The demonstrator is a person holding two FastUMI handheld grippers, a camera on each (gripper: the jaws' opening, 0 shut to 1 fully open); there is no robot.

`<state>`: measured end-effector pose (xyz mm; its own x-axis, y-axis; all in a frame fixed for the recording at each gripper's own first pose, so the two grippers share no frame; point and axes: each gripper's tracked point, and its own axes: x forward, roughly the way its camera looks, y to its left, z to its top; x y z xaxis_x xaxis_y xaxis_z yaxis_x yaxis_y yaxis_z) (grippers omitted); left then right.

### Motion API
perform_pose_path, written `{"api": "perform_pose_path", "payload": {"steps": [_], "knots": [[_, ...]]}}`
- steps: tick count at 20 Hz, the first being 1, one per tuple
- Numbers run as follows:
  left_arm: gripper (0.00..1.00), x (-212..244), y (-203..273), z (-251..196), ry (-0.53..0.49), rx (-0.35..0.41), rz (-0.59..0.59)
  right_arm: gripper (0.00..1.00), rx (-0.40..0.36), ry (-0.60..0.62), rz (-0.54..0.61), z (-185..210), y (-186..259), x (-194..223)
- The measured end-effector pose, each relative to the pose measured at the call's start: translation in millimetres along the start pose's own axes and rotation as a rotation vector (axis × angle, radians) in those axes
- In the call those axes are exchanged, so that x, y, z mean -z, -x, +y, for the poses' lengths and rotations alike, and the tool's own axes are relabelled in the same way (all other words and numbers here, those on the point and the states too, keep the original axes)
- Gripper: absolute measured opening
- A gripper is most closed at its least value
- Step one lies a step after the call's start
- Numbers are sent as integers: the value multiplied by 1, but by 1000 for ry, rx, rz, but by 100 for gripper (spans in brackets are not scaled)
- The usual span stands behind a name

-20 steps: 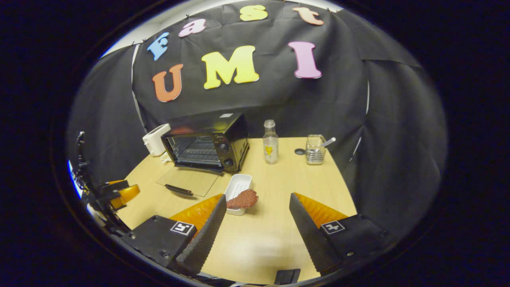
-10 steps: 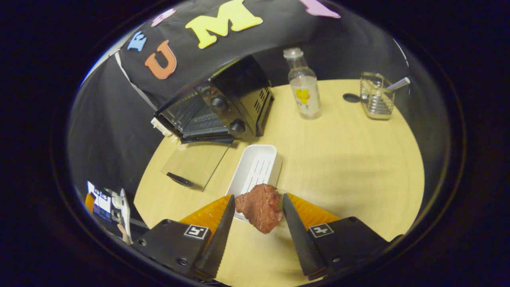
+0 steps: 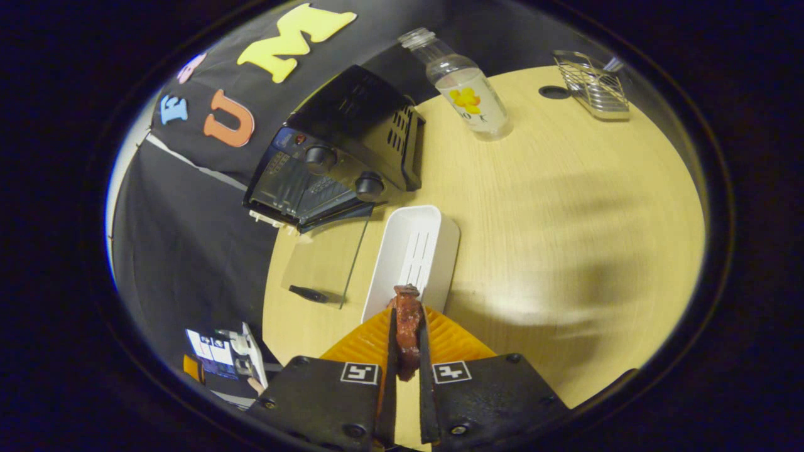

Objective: Open the electric oven with the left hand, put the food in, and close the electric oven.

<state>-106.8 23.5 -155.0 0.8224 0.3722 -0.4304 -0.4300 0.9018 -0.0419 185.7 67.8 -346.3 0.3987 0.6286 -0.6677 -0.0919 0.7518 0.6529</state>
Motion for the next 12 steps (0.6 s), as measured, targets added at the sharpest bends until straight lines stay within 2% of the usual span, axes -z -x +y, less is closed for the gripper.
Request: {"api": "perform_pose_path", "payload": {"steps": [6,12], "knots": [[96,-8,-11,-8,-12,51,-11,15,-45,-33,-63,28,17,-12],[96,-15,-33,-4,-43,187,7,15,-106,-93,-189,87,34,-17]]}}
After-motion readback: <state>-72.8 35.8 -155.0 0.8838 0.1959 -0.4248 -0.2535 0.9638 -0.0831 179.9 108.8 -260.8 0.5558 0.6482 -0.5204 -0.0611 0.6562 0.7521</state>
